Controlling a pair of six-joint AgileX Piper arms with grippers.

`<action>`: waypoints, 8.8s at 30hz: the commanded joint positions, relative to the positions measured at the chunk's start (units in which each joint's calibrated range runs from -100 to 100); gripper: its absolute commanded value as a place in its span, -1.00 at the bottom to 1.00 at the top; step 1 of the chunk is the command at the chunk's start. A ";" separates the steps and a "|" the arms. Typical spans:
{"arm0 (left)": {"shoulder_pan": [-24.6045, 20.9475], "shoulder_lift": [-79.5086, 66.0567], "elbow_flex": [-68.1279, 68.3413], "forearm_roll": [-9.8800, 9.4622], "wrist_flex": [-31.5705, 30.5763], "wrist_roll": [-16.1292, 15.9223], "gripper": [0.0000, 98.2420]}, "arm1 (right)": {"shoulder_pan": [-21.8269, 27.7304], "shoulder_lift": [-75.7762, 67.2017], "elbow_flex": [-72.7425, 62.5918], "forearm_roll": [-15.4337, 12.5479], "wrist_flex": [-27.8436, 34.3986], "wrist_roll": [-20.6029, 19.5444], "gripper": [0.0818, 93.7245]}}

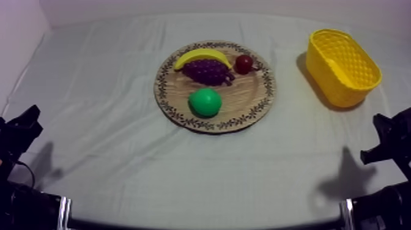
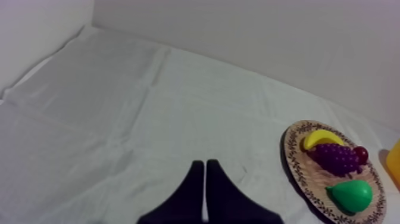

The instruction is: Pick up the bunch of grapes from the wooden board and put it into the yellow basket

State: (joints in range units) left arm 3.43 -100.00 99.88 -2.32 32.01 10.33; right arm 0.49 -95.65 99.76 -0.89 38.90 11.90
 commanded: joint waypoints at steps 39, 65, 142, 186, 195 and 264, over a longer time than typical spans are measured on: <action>0.01 0.00 0.01 0.00 0.00 0.00 -1.00 | -4.55 8.82 -7.03 1.25 -2.90 -6.71 -0.99; 0.01 0.00 0.01 0.00 0.00 0.00 -1.00 | -5.61 42.45 -47.58 -2.09 8.62 -3.24 -0.99; 0.01 0.00 0.01 0.00 0.00 0.00 -1.00 | -25.30 115.57 -123.62 -1.34 44.50 4.06 -0.99; 0.01 0.00 0.01 0.00 0.00 0.00 -1.00 | -29.27 114.08 -112.04 0.85 40.01 7.17 0.80; 0.01 0.00 0.01 0.00 0.00 0.00 -1.00 | -28.65 116.90 -110.42 0.37 36.82 7.47 0.77; 0.01 0.00 0.01 0.00 0.00 0.00 -1.00 | -27.73 146.63 -122.92 2.12 29.80 4.71 0.30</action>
State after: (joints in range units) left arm 3.43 -100.00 99.88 -2.32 32.01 10.31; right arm -27.18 50.88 -23.26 1.34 68.65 16.41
